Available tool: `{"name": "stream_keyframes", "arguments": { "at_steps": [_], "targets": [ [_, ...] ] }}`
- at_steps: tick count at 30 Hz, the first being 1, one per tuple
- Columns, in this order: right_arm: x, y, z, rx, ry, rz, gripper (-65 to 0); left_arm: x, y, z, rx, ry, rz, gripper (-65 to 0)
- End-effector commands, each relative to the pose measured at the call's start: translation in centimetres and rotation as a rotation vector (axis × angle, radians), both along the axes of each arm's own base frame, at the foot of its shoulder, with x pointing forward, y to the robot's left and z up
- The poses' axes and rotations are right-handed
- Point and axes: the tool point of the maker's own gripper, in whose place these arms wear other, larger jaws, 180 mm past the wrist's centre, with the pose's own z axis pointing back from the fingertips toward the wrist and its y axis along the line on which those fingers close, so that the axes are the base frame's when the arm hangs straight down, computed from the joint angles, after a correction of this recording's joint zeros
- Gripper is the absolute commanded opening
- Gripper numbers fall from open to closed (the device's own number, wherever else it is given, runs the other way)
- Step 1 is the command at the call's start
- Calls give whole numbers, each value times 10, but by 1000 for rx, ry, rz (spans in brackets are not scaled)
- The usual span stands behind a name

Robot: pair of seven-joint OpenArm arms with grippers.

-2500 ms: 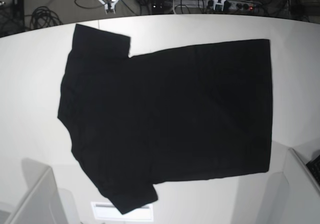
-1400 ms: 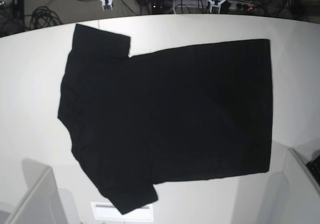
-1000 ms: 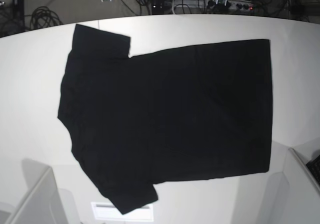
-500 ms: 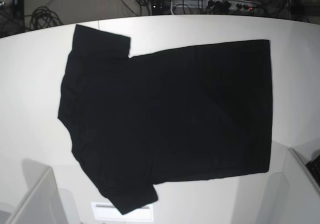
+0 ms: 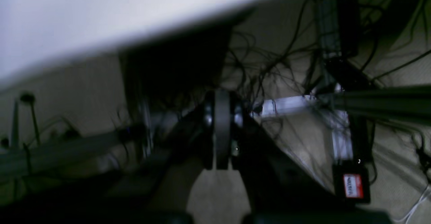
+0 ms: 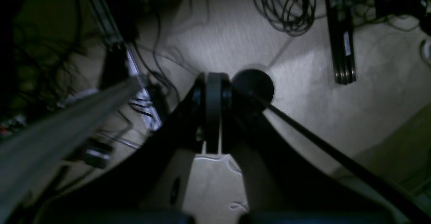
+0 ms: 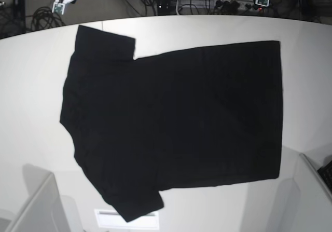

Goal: Fold the T-shirt properly
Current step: 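Move both grippers down to the shoulder corners of the black T-shirt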

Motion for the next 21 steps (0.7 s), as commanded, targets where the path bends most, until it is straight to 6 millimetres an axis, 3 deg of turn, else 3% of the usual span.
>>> {"name": "stream_keyframes", "arguments": {
  "at_steps": [1, 8, 14, 19, 20, 21],
  "targets": [
    [8, -10, 15, -32, -38, 0, -650, 1, -5, 12, -19, -28, -5, -650],
    [52, -11, 61, -64, -166, 29, -650, 14, -21, 59, -74, -110, -48, -650],
    [89, -9, 76, -63, -266, 36, -650, 23, -23, 67, -83, -144, -50, -650],
    [119, 25, 82, 157, -343, 84, -650, 41, -22, 68, -86, -185, -40, -650],
    [124, 35, 82, 208, -349, 109, -627, 44, -20, 69, -96, -195, -22, -650],
    [131, 41, 85, 249, -355, 138, -540, 46, -11, 72, -104, -208, 16, -650]
  ]
}}
